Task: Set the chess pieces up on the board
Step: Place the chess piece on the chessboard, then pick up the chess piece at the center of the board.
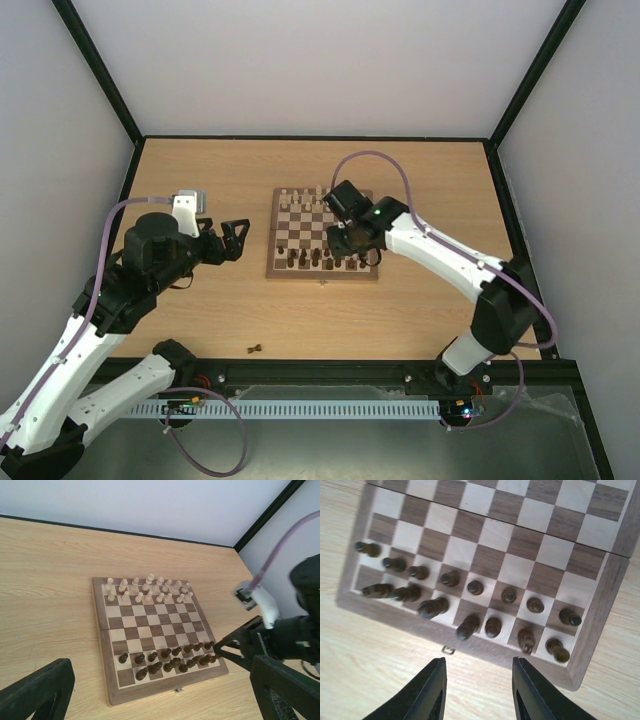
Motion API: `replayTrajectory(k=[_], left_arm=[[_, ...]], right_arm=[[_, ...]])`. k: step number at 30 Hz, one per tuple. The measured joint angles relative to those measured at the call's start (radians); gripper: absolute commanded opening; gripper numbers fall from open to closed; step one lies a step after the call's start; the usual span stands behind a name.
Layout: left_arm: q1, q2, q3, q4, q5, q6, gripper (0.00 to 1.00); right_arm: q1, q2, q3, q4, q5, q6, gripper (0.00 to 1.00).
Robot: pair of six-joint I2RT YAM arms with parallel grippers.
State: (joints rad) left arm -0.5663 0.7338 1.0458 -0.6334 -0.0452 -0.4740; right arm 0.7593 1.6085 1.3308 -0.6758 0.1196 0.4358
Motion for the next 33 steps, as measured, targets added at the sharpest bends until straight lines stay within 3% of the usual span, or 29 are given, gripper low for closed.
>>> replayTrajectory(k=[3, 11, 18, 22, 33], left_arm=[[0.000, 0.000, 0.001, 0.000, 0.000, 0.000, 0.99], [0.000, -0.035, 0.133, -0.059, 0.000, -0.005, 0.99], [0.000, -0.154, 0.295, -0.107, -0.008, -0.018, 0.99], [0.000, -0.180, 0.299, -0.144, -0.011, -0.032, 0.99], [0.000, -0.203, 0.294, -0.217, -0.024, -0.058, 0.99]], right_arm=[[0.029, -0.069, -0.019, 0.000, -0.006, 0.014, 0.42], [0.272, -0.108, -0.134, 0.108, -0.147, 0.037, 0.43], [0.397, 0.083, -0.146, 0.256, -0.230, 0.018, 0.46], [0.471, 0.192, -0.111, 0.299, -0.228, -0.030, 0.51], [0.608, 0.328, 0.003, 0.342, -0.166, -0.177, 0.51]])
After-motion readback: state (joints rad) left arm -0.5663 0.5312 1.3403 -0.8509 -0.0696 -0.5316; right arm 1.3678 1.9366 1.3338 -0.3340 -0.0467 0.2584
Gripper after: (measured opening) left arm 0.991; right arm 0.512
